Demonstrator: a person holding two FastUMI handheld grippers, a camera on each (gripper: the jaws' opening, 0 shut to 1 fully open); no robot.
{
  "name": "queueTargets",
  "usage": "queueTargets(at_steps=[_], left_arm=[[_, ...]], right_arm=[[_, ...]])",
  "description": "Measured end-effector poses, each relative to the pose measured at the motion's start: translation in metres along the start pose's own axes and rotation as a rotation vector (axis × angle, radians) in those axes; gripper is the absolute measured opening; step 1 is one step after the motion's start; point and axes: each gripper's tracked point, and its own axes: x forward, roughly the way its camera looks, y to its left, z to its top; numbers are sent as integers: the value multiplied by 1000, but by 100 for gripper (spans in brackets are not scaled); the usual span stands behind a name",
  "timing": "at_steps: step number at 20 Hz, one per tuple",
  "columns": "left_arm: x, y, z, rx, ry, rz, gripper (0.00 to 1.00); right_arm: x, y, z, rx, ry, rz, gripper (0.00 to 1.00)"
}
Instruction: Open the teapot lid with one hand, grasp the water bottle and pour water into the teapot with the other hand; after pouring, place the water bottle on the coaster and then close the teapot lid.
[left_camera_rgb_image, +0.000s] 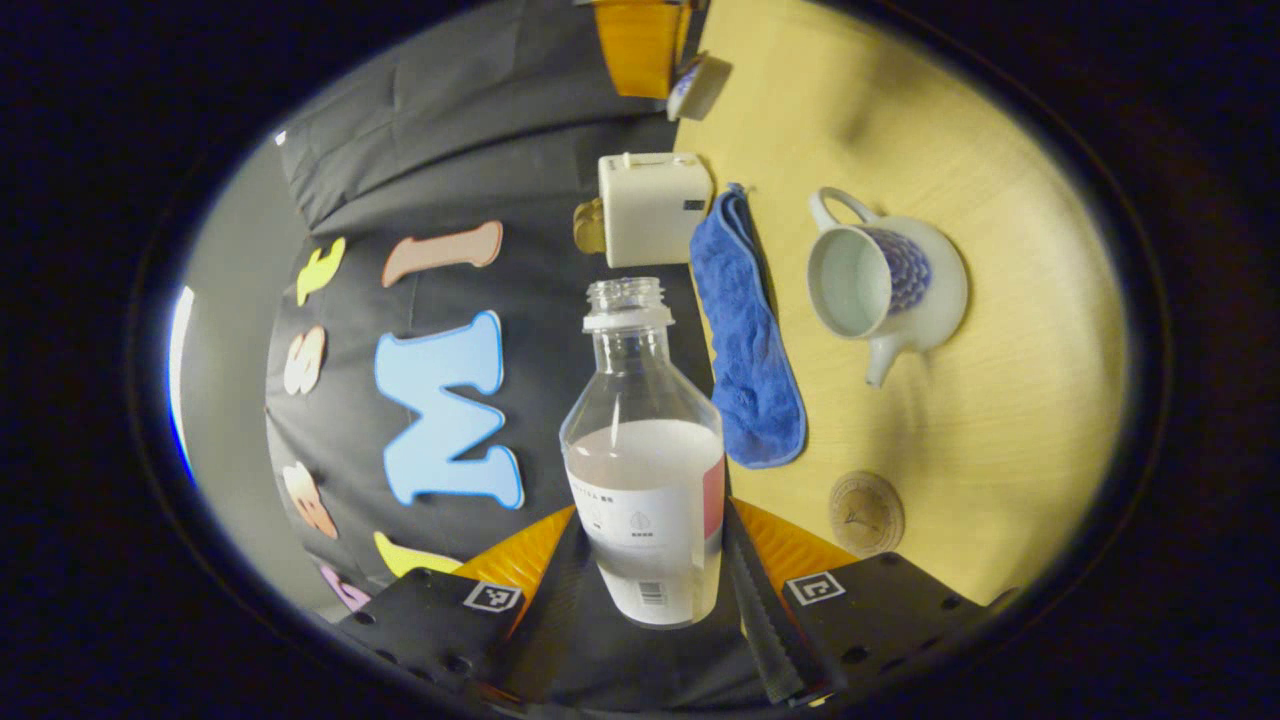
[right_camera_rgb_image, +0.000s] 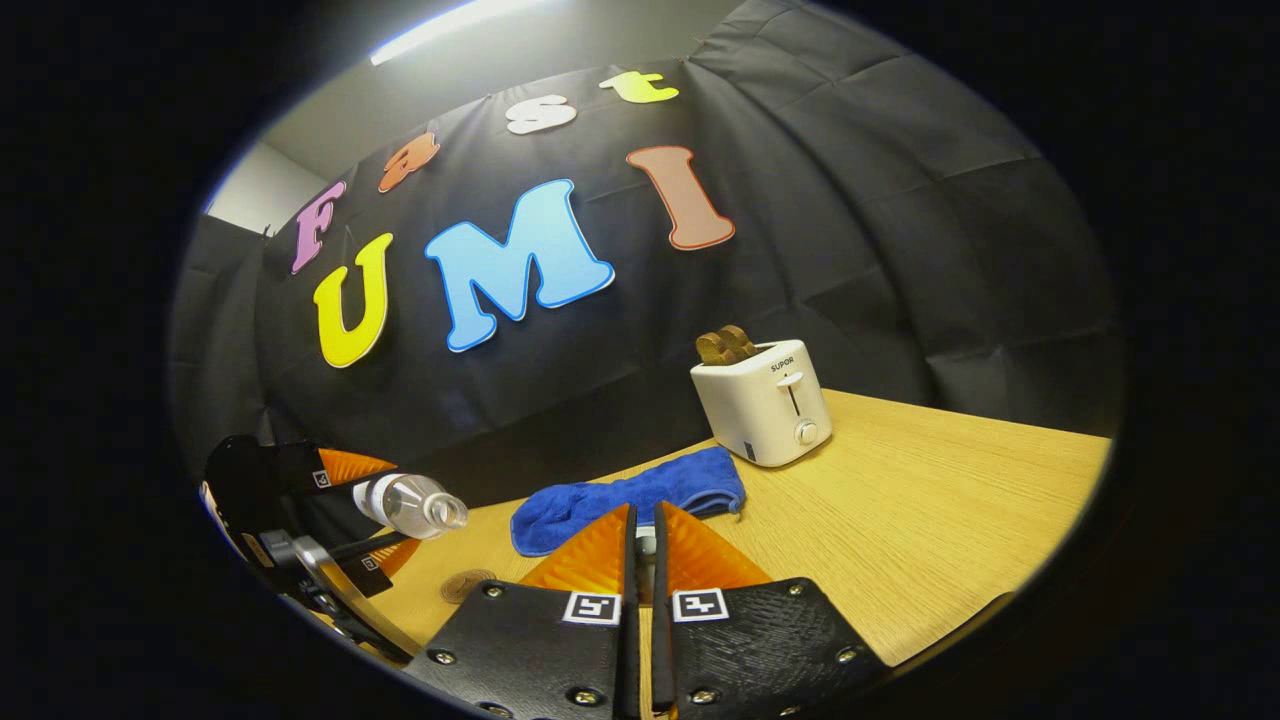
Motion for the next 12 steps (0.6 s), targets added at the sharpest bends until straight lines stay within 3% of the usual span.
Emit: queueTargets(at_steps=[8,12], left_arm=[[23,-36,-37,-578,37,-8,91],[38,-51,-45,-924,49,-8,90]], right_arm=[[4,5,-6,-37,12,8,5],[6,6,-11,-56,24,6,5]])
